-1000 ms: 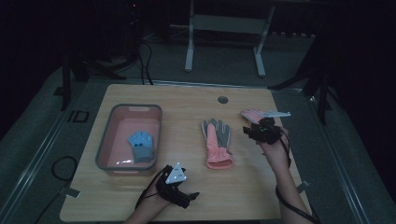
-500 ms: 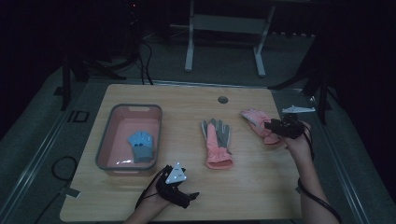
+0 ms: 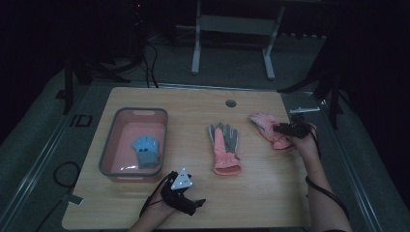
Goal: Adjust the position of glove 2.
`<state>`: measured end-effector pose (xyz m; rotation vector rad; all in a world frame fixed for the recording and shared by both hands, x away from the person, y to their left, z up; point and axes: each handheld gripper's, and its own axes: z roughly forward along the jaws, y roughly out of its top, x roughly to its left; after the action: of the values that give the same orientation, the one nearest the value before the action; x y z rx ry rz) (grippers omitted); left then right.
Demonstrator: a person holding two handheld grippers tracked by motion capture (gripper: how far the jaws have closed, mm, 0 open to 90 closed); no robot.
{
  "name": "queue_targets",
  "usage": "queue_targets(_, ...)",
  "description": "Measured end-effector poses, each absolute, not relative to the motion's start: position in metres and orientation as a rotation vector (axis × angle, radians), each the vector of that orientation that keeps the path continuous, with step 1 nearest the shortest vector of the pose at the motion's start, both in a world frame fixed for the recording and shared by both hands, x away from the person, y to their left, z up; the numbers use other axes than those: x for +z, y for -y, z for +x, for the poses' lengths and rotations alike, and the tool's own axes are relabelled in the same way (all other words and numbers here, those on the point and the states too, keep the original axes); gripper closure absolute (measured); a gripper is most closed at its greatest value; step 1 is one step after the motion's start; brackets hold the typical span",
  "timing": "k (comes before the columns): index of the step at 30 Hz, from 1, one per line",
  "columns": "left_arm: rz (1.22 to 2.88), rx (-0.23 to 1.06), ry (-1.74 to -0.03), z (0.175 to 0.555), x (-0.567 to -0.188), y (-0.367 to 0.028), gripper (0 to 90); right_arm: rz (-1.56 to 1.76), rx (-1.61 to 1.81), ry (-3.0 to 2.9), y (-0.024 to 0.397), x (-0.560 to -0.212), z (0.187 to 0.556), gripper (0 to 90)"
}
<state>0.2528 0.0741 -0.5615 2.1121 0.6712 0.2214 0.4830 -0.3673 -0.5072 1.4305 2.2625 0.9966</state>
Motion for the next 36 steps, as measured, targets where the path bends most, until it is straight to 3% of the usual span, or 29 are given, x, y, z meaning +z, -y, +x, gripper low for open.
queue_targets(4,2.114,0.222,-0.669,0.253,-0.562,-0.074,1.8,1.44,0.948,-2.284,0.368,-0.521,0.489,57.2)
queue_targets(10,2.115,0.223,-0.666,0.252,-0.562,-0.074,1.8,1.413,0.929,-2.315,0.363,-0.526,0.49,79.7)
queue_targets(14,2.117,0.225,-0.666,0.253,-0.562,-0.074,1.8,1.566,0.916,-2.267,0.36,-0.521,0.49,88.4)
queue_targets(28,2.121,0.234,-0.663,0.253,-0.562,-0.073,1.8,1.694,0.941,-1.941,0.331,-0.464,0.425,89.5)
queue_targets(36,2.126,0.236,-0.654,0.253,-0.562,-0.072,1.9,1.669,0.969,-1.888,0.315,-0.449,0.394,89.5)
